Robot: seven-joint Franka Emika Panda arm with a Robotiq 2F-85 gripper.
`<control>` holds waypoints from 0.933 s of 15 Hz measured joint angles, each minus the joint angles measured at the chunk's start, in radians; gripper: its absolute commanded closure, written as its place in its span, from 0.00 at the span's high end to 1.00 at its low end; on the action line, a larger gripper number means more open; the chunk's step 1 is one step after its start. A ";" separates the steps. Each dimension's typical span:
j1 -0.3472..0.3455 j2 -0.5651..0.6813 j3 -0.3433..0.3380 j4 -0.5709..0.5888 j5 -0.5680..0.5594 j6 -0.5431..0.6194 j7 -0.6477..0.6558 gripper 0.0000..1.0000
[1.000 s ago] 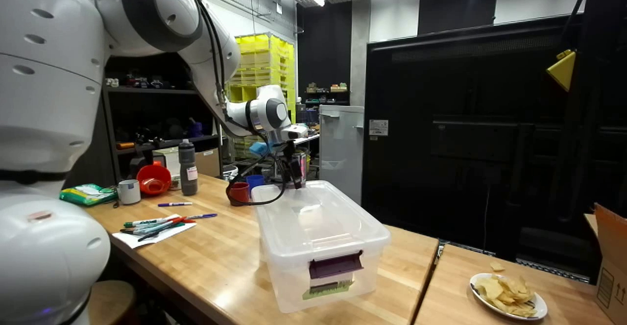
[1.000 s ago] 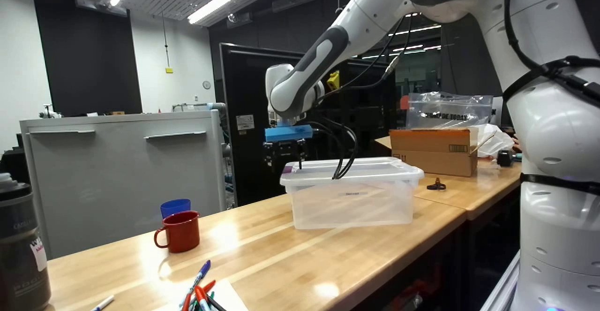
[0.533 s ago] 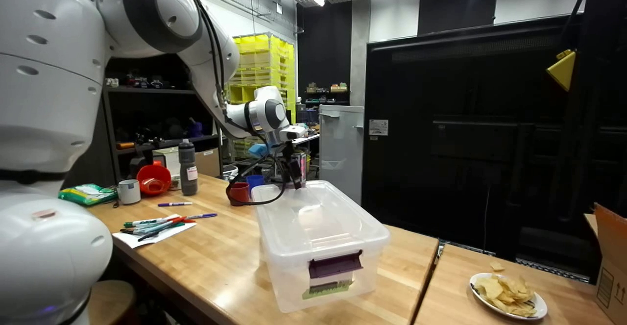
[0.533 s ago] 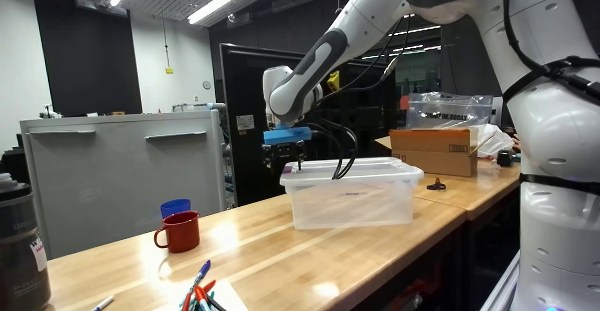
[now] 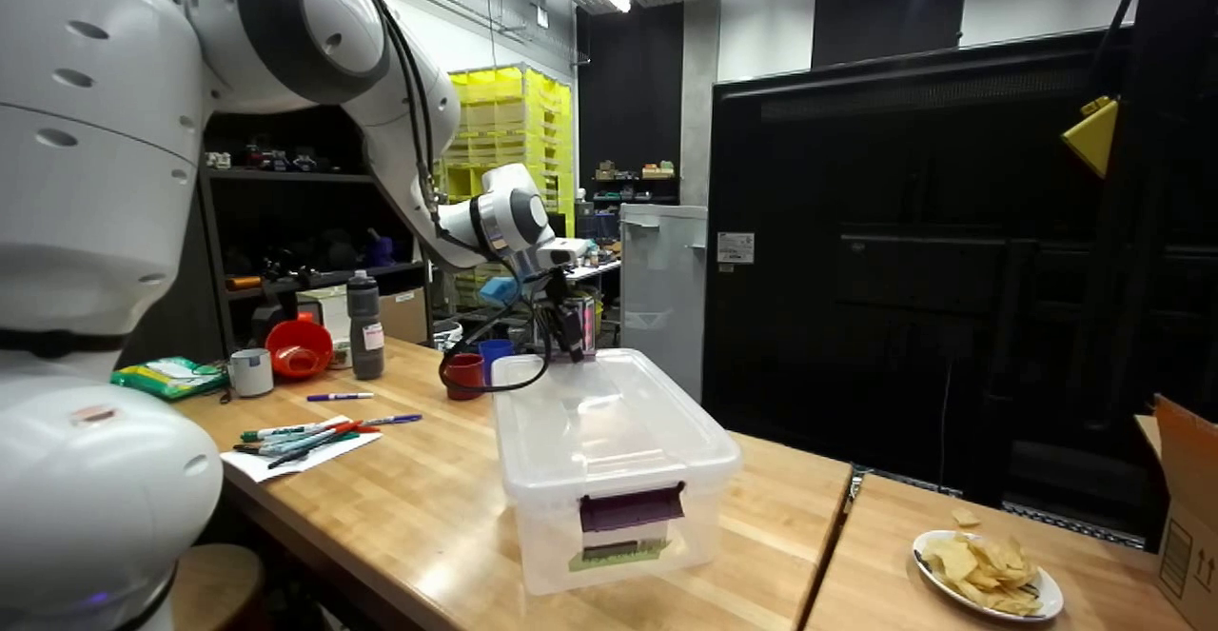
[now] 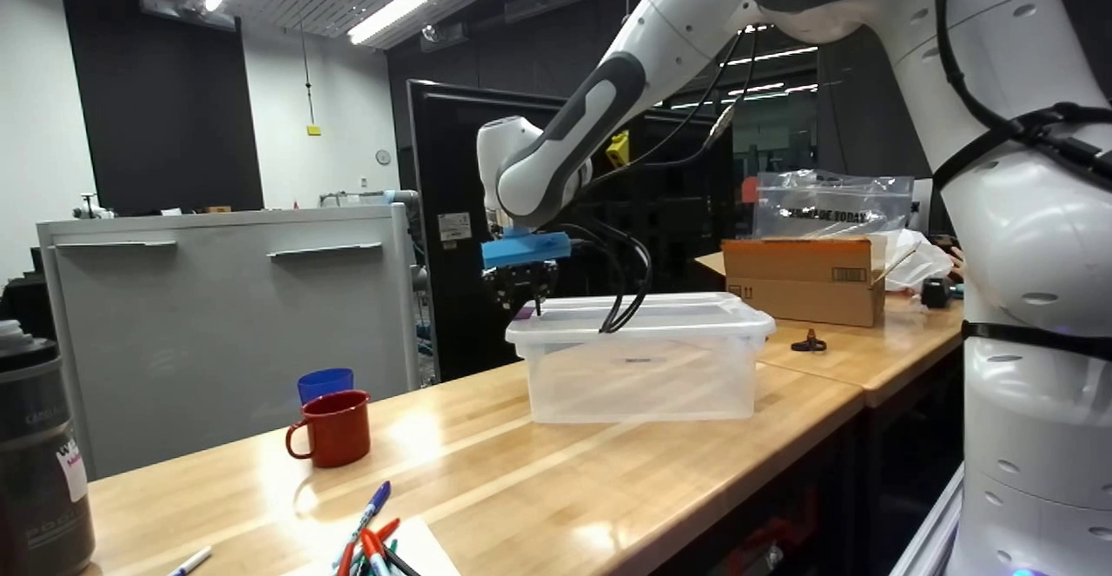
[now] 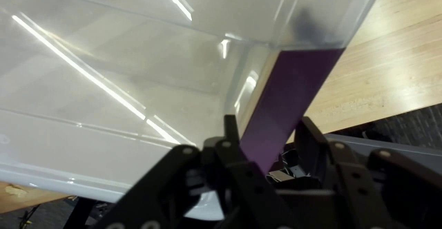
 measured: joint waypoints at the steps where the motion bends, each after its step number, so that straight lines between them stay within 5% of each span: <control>1: 0.002 0.004 0.000 0.005 -0.004 0.000 0.012 0.14; 9: 0.012 0.019 -0.013 0.029 -0.023 -0.019 0.079 0.13; 14: 0.090 0.049 -0.075 0.030 -0.365 -0.023 0.431 0.13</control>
